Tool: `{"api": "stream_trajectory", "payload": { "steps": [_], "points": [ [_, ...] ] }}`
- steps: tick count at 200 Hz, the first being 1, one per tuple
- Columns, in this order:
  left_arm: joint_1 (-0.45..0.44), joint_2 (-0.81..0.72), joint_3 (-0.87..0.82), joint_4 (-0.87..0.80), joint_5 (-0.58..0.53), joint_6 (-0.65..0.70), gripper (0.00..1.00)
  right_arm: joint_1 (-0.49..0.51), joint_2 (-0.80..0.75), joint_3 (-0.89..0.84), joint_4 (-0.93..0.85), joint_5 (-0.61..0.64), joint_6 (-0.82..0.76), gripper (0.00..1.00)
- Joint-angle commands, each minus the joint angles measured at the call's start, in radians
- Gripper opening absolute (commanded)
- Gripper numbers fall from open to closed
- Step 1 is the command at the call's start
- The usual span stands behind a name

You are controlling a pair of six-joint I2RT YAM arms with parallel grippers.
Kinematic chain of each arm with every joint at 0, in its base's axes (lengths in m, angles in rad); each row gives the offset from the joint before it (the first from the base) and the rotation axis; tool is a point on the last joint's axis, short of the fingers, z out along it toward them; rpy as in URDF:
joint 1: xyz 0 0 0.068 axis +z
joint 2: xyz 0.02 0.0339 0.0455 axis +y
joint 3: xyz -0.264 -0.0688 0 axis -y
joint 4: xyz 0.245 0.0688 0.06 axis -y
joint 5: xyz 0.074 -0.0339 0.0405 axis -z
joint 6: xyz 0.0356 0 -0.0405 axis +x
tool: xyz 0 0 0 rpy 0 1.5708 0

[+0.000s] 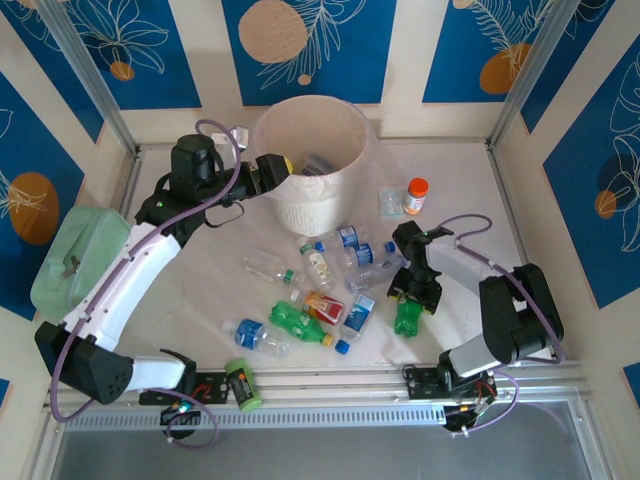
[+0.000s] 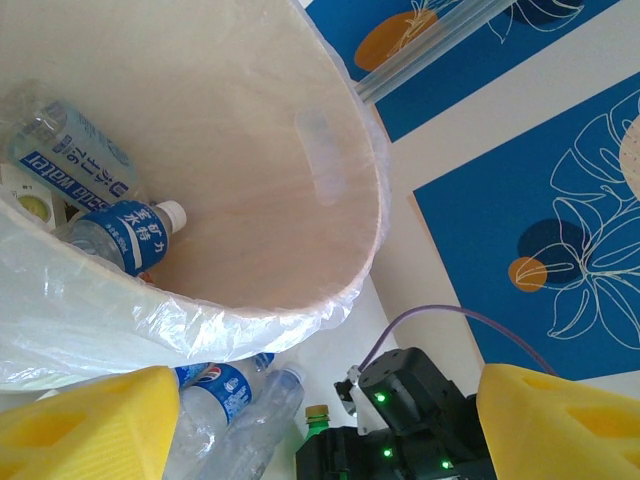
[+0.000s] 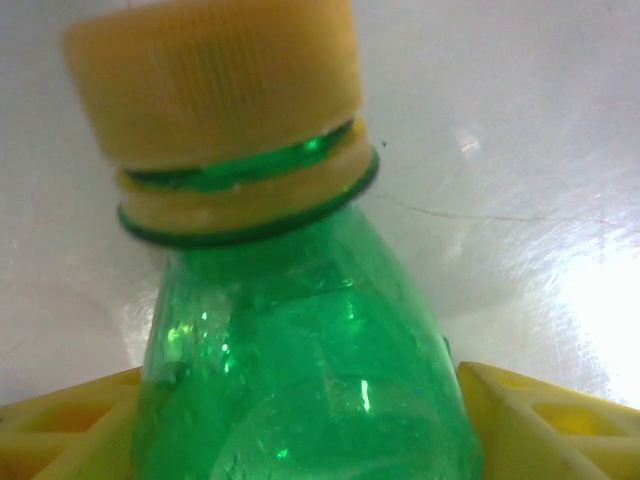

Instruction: Put the plastic bottles in the bin

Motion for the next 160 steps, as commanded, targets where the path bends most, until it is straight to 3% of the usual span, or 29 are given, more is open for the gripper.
{"api": "stream_trajectory", "payload": {
  "steps": [1, 89, 123, 160],
  "points": [
    [-0.009, -0.013, -0.003, 0.036, 0.024, -0.016, 0.77, -0.007, -0.054, -0.015, 0.000, -0.006, 0.009, 0.67],
    [-0.009, -0.008, 0.021, 0.037, 0.043, -0.026, 0.78, -0.067, -0.241, -0.047, 0.040, -0.086, -0.014, 0.56],
    [-0.018, 0.004, 0.041, 0.051, 0.097, -0.018, 0.80, -0.069, -0.388, 0.070, 0.019, -0.190, -0.008, 0.56],
    [-0.114, 0.023, 0.081, 0.032, 0.112, 0.071, 0.88, -0.066, -0.483, 0.243, 0.087, -0.322, 0.039, 0.56]
  ]
}}
